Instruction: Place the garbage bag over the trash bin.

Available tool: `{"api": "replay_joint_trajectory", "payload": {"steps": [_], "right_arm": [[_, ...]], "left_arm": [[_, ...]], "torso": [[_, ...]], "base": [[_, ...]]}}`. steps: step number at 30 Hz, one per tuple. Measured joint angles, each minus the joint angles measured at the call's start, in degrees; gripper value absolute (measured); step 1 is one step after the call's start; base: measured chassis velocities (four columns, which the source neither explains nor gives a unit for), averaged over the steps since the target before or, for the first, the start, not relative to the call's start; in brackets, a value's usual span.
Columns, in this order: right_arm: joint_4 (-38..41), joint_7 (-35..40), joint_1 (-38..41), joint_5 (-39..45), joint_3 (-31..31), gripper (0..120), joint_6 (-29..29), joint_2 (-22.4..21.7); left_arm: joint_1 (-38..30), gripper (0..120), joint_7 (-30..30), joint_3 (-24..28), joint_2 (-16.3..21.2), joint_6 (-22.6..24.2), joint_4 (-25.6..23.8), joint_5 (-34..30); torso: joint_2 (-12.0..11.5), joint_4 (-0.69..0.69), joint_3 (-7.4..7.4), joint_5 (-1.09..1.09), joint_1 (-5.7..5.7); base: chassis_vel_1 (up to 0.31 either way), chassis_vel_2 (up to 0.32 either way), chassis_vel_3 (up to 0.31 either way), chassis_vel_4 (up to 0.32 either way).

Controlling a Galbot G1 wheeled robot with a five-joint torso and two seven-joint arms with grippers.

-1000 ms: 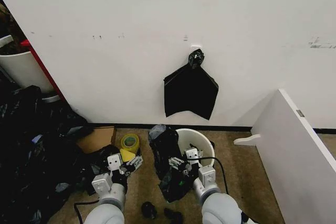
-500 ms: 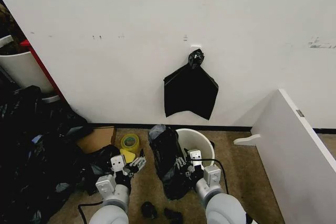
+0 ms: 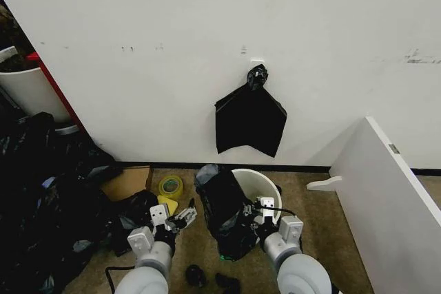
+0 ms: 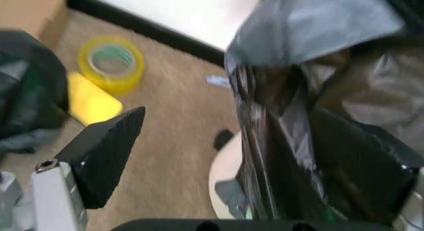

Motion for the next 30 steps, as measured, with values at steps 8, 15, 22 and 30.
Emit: {"api": "replay_joint_trajectory", "payload": {"steps": [8, 15, 22, 30], "right_arm": [[-0.2, 0.3, 0.8, 7.9, 1.7, 0, -0.9, 0.0], [-0.9, 0.7, 1.4, 9.2, 0.8, 0, -2.3, 0.5], [-2.4, 1.0, 2.9, 9.9, 0.9, 0, -2.7, 0.6], [-3.6, 2.2, 5.0, 11.0, 1.7, 0, -2.8, 1.3]], "left_arm": [[-2.9, 100, 1.2, 1.4, 1.6, 4.1, 2.8, -5.0], [-8.1, 100, 1.5, 1.9, 1.0, 9.0, 3.2, -13.5], [-14.2, 100, -1.3, 3.5, -1.0, 12.8, 7.7, -14.3], [-18.9, 99, -5.0, 6.3, -2.0, 15.4, 11.5, -16.0]], "torso": [[0.0, 0.01, 0.0, 0.01, 0.0], [0.0, 0.0, 0.0, 0.01, 0.0], [0.0, 0.0, 0.01, 0.0, 0.0], [0.0, 0.01, 0.01, 0.02, 0.0]], "base": [[0.0, 0.0, 0.0, 0.0], [0.0, 0.0, 0.0, 0.0], [0.0, 0.0, 0.0, 0.0], [0.0, 0.0, 0.0, 0.0]]}}
